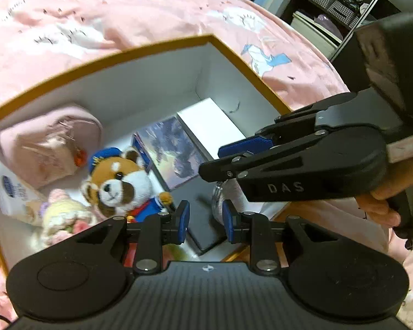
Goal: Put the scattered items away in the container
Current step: 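Carry the compact mirror into the box with the left tool and open it, then withdraw the left tool from the box toward the gold cube box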
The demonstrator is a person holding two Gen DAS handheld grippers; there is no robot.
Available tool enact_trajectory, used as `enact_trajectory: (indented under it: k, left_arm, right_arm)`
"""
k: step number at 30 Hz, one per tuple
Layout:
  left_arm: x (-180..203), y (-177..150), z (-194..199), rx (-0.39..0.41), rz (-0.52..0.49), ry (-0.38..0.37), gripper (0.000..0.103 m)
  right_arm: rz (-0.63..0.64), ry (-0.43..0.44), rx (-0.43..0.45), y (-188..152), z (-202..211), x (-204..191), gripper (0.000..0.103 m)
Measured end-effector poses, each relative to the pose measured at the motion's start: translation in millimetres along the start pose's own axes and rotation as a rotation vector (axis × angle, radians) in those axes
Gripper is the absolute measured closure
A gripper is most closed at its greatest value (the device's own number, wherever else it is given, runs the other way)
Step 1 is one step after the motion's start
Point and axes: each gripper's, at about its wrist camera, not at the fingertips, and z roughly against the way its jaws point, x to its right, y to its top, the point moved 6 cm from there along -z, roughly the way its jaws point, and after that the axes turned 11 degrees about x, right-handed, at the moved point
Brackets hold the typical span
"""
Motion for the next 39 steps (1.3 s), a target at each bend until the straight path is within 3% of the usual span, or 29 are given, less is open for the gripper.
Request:
enact_trajectory:
  k: [5,12,22,34,37,39]
  left_arm:
    - [-12.0,4.3,27.7,0.072,-0.011,0.067,0.073]
    - [-36.1,7.0,45.8,0.102,0.019,0.145,0.073]
    - [-46.8,2.1,68.4,0.147,0.034,0.182,0.073]
    - [-56.6,-7.1,92.7,0.156,0.055,0.248,0.073]
    - [-58.4,-9.0,98.2,0.165,0.058,0.267,0.073]
    - [-59.5,-9.5,103.1,0.177,0.064,0.278,0.073]
  right_arm:
    - [0.037,-0.038,-0.003,0.2,-7.6,0.2,0.072]
    - [0.076,-0.072,-0.032,-7.1,-18.6,1.3,0.070]
    - [0.005,-0.032,-0.031,-3.9,-4.4,4.5,0.070]
    - [0.087,-0.078,-0.035,-13.3,-3.0,-1.7,0.071]
    - [0.104,-0.095,0.021,-9.4,7.6,-5.4,0.061]
    - [0.126,-0.093,0.077,-6.1,17.9,-11.8,0.048]
